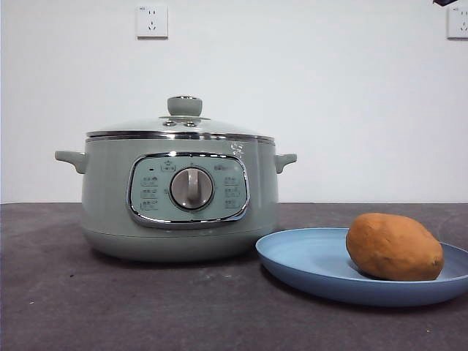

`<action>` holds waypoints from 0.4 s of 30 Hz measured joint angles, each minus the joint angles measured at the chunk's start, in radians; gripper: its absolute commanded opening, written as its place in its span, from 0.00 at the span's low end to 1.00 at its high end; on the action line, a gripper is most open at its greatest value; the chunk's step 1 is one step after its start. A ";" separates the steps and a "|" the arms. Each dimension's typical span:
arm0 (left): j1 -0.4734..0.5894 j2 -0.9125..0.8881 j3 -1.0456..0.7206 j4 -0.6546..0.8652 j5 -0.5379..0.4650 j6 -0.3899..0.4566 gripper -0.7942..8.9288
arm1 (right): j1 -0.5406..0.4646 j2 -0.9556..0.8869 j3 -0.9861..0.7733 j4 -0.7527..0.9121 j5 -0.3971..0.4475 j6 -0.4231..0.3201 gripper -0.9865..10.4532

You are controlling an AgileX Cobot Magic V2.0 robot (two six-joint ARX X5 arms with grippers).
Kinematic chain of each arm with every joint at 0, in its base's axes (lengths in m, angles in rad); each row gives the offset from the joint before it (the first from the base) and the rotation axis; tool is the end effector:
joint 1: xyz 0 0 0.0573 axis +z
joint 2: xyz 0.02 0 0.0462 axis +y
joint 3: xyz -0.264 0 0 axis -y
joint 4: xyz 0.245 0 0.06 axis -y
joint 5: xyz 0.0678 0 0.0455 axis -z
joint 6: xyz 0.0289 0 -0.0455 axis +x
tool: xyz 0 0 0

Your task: Take the potato out from the steamer,put the potato on the plate,close the lid

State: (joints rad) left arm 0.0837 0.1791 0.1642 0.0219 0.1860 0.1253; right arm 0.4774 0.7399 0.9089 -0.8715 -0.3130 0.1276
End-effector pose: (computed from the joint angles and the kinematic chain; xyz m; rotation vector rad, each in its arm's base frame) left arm 0.1024 0.0032 0.2075 0.1261 -0.0133 -0.1017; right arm 0.1106 0.0673 0.3203 0.0567 0.7648 0.7096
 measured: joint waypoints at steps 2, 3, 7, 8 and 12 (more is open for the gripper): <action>0.000 -0.023 -0.045 0.000 0.000 -0.013 0.08 | 0.000 0.000 0.000 0.000 0.000 0.000 0.09; 0.000 -0.032 -0.063 0.000 0.000 -0.017 0.08 | 0.000 0.000 0.000 0.000 0.000 0.000 0.09; 0.000 -0.071 -0.131 -0.001 -0.014 -0.045 0.08 | 0.000 0.000 0.000 0.000 0.000 0.000 0.09; 0.000 -0.082 -0.144 -0.001 -0.020 -0.053 0.08 | 0.000 0.000 0.000 0.000 0.000 0.000 0.09; 0.000 -0.124 -0.146 -0.052 -0.027 -0.072 0.08 | 0.000 0.000 0.000 0.000 0.000 0.000 0.09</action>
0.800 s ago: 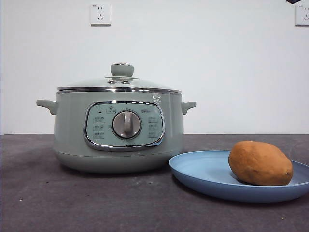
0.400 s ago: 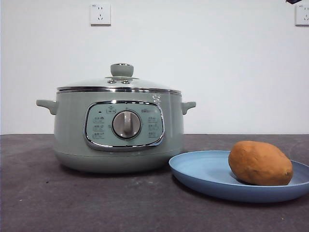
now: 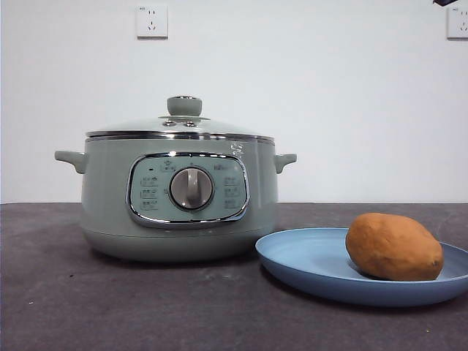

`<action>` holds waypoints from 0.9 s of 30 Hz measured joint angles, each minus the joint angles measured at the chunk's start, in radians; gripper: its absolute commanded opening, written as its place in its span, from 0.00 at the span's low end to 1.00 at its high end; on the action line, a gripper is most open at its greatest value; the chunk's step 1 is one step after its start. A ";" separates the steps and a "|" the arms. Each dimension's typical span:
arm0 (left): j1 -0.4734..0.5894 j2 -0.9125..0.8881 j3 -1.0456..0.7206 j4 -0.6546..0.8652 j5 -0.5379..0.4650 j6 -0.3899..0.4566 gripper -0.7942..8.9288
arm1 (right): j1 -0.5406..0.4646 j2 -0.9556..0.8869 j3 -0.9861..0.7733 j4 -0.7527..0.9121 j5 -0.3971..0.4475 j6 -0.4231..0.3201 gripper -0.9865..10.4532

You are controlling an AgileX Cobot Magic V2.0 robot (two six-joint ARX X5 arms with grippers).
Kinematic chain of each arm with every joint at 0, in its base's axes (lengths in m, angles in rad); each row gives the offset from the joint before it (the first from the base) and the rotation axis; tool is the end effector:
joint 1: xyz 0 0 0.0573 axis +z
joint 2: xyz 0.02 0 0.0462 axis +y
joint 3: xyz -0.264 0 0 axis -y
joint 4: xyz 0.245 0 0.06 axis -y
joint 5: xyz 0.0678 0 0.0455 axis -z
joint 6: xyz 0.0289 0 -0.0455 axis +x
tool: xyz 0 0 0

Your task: Take the potato out from the steamer,put the potato on the plate,close the lid

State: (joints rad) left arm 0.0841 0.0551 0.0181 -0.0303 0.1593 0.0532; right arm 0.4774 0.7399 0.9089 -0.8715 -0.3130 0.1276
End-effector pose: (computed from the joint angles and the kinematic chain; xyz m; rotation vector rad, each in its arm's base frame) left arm 0.0996 0.0038 0.1625 0.0450 0.0648 -0.0769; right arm 0.1106 0.0673 0.3203 0.0567 0.7648 0.7096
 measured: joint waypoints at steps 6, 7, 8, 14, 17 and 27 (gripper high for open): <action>0.000 -0.051 0.000 -0.106 0.000 -0.013 0.08 | 0.000 0.000 0.000 0.000 0.000 0.000 0.09; 0.000 -0.051 0.000 -0.122 0.000 -0.014 0.08 | 0.000 0.000 0.000 0.000 0.000 0.000 0.09; 0.000 -0.051 0.000 -0.145 0.000 -0.014 0.08 | 0.000 0.000 0.000 0.000 0.000 0.000 0.09; 0.000 -0.051 0.000 -0.144 0.000 -0.020 0.08 | 0.000 0.000 0.000 0.000 0.000 0.000 0.09; 0.000 -0.051 0.000 -0.144 0.000 -0.021 0.08 | 0.000 0.000 0.000 0.000 0.000 0.000 0.09; 0.000 -0.051 0.000 -0.144 0.000 -0.021 0.08 | 0.000 0.000 0.000 0.000 0.000 0.000 0.09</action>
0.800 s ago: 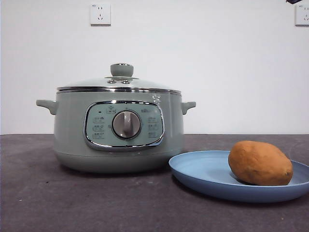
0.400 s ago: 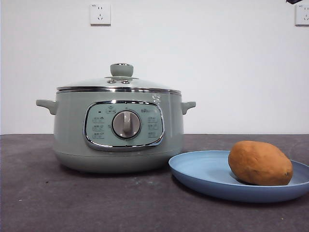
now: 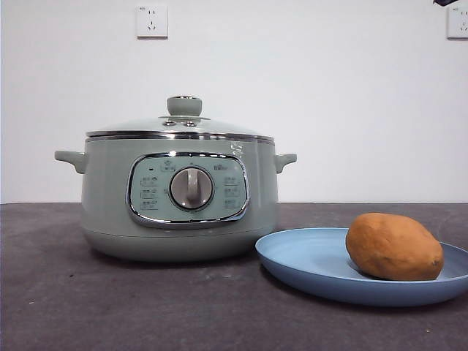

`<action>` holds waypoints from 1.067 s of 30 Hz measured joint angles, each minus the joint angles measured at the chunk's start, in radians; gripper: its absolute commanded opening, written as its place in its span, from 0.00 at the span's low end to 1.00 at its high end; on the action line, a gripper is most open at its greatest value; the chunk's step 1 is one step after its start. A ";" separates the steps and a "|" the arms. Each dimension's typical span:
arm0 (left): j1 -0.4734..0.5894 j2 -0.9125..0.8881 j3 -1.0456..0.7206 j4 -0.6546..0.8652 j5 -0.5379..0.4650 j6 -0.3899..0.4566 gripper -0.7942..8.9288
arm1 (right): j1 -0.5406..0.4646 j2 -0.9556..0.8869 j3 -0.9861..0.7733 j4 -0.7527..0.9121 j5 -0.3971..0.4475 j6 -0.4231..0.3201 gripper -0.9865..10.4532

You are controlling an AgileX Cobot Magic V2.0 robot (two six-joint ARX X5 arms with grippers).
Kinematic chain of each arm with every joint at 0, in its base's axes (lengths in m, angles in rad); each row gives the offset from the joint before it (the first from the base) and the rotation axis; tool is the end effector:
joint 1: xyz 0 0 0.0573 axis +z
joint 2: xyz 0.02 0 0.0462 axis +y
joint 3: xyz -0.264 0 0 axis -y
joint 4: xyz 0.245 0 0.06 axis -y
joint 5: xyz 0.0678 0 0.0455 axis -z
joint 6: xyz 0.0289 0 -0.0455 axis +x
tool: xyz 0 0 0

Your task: Take the potato out from the steamer,put the potato on the plate,close the lid

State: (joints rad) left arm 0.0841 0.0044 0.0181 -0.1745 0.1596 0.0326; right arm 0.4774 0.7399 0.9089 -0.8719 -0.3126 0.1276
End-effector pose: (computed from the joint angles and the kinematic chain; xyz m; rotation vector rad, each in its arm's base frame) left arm 0.0953 0.0034 0.1526 0.0130 0.1584 -0.0779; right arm 0.1106 0.0672 0.3202 0.0565 0.7652 0.7092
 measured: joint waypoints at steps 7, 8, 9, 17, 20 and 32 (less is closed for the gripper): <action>0.000 0.000 0.000 0.000 0.000 0.000 0.08 | 0.000 0.000 0.000 0.000 0.000 0.000 0.09; 0.000 0.000 0.000 0.000 0.000 0.000 0.08 | 0.000 0.000 0.000 0.001 0.003 -0.006 0.09; 0.000 0.000 0.000 0.000 0.000 0.000 0.08 | -0.001 -0.001 0.000 0.004 0.012 -0.020 0.09; 0.000 0.000 0.000 0.000 0.000 0.000 0.08 | -0.208 -0.191 -0.099 0.283 -0.031 -0.111 0.09; 0.000 0.000 0.000 0.000 0.000 0.000 0.08 | -0.304 -0.293 -0.203 0.402 -0.034 -0.122 0.09; 0.000 0.000 0.000 0.000 0.000 0.000 0.08 | -0.406 -0.643 -0.748 0.814 0.160 -0.060 0.09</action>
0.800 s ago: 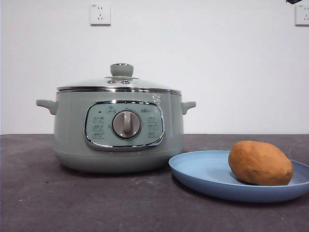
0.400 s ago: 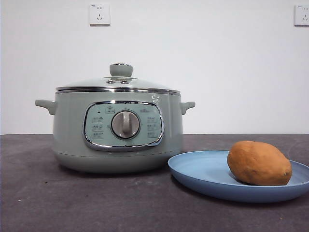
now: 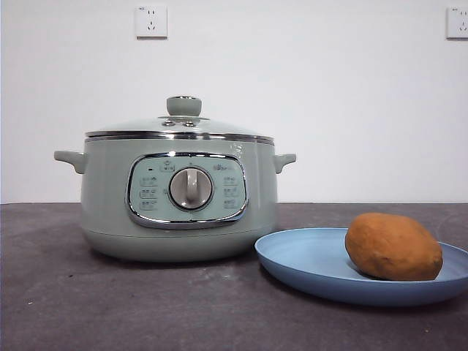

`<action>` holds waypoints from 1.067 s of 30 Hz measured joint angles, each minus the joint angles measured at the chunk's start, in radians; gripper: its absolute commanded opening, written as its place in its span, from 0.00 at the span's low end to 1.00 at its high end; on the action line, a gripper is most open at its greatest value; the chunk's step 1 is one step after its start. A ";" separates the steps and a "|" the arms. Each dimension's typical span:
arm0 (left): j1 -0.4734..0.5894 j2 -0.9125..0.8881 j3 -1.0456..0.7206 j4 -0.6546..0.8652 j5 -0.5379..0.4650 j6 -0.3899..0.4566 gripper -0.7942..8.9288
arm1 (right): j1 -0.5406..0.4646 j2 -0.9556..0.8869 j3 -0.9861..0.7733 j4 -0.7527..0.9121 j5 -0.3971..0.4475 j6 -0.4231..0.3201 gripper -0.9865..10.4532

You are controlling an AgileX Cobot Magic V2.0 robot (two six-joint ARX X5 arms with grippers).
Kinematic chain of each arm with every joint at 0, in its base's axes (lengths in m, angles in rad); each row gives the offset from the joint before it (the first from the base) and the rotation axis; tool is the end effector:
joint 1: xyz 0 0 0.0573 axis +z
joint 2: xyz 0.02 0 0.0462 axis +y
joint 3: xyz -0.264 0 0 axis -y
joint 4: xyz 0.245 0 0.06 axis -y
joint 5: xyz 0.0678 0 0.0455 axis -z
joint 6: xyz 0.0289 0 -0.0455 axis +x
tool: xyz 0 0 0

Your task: Take the potato out from the steamer,put the potato on the plate,close the lid

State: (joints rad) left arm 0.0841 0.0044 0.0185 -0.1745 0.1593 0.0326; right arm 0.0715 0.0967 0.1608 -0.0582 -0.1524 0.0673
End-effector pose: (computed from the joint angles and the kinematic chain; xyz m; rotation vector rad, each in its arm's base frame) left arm 0.0953 0.0034 0.1527 0.0130 0.1580 -0.0776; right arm 0.0937 0.0111 0.2051 0.0668 0.0016 0.2240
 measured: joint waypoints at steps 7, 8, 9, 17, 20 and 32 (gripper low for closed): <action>0.000 0.000 0.000 0.000 0.000 0.000 0.08 | 0.000 -0.076 -0.121 0.010 0.003 0.027 0.09; 0.000 0.000 0.000 0.000 0.000 0.000 0.08 | 0.000 -0.084 -0.134 0.011 0.003 0.027 0.09; 0.000 0.000 0.000 0.000 0.000 0.000 0.08 | 0.000 -0.089 -0.140 0.005 0.003 0.027 0.09; 0.000 0.000 0.000 0.000 0.000 0.000 0.08 | 0.000 -0.092 -0.144 -0.105 0.025 0.026 0.09; 0.000 0.000 0.000 0.000 0.000 0.000 0.08 | 0.000 -0.093 -0.144 -0.106 0.024 0.026 0.09; 0.000 0.000 0.000 0.000 0.000 0.000 0.08 | 0.000 -0.093 -0.144 -0.106 0.025 0.060 0.09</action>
State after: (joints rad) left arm 0.0841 0.0044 0.0181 -0.1745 0.1593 0.0326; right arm 0.0719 0.0040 0.0170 -0.1638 -0.1272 0.1276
